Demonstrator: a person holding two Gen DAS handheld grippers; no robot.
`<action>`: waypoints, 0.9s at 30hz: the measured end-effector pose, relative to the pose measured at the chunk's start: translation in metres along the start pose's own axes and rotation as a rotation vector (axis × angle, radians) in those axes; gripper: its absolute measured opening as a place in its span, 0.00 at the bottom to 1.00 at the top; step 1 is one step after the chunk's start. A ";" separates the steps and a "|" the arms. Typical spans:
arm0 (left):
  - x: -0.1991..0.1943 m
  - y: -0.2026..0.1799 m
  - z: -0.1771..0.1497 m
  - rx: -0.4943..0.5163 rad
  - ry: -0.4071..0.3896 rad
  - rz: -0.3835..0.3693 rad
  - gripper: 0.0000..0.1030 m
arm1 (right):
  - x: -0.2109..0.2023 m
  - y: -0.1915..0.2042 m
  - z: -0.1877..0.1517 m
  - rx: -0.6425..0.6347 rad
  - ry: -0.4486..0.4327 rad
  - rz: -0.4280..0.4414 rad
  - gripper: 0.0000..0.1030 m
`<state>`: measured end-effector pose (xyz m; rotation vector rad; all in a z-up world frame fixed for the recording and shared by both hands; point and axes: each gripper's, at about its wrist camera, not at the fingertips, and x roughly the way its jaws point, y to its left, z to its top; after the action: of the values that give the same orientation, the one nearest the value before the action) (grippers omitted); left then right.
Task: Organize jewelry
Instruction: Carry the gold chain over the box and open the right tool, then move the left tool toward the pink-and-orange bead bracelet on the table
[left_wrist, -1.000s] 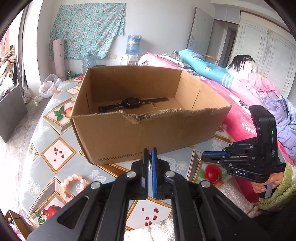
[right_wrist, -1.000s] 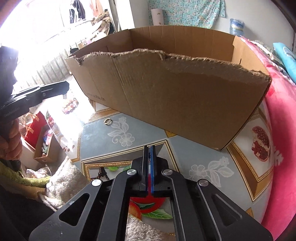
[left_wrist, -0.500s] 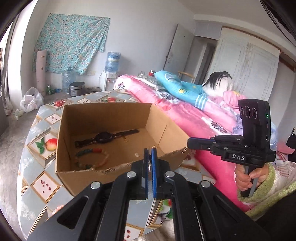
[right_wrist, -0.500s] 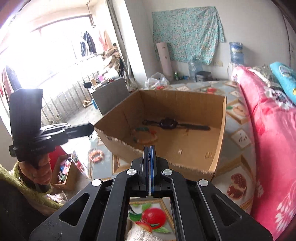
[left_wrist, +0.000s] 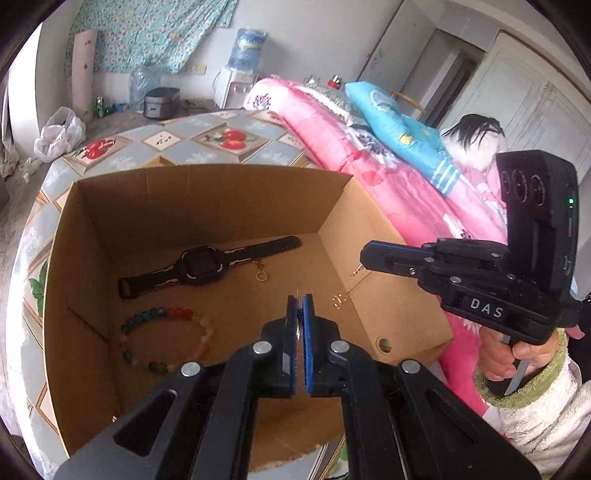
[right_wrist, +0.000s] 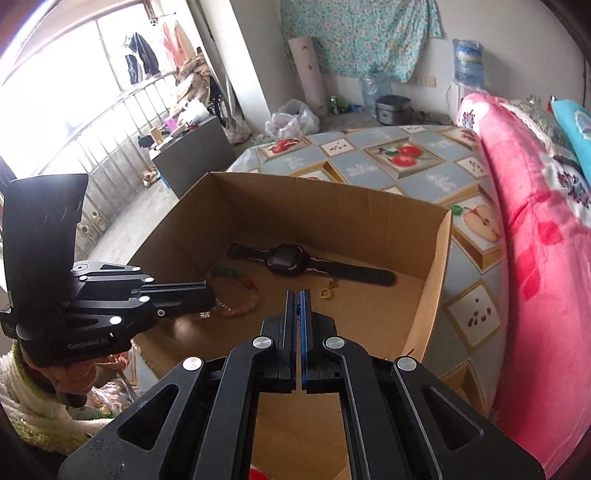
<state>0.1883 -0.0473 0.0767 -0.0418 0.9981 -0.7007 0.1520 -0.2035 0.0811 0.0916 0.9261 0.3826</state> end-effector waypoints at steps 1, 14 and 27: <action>0.009 0.002 0.004 -0.008 0.028 0.019 0.03 | 0.006 -0.002 0.003 -0.002 0.027 -0.004 0.03; 0.016 0.013 0.007 -0.058 0.058 0.034 0.36 | -0.008 -0.023 0.010 0.060 -0.032 -0.009 0.12; -0.089 0.006 -0.039 -0.017 -0.248 -0.026 0.70 | -0.101 0.021 -0.044 0.104 -0.343 0.084 0.59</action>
<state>0.1304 0.0173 0.1200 -0.1533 0.7673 -0.6919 0.0567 -0.2243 0.1359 0.2835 0.6040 0.3817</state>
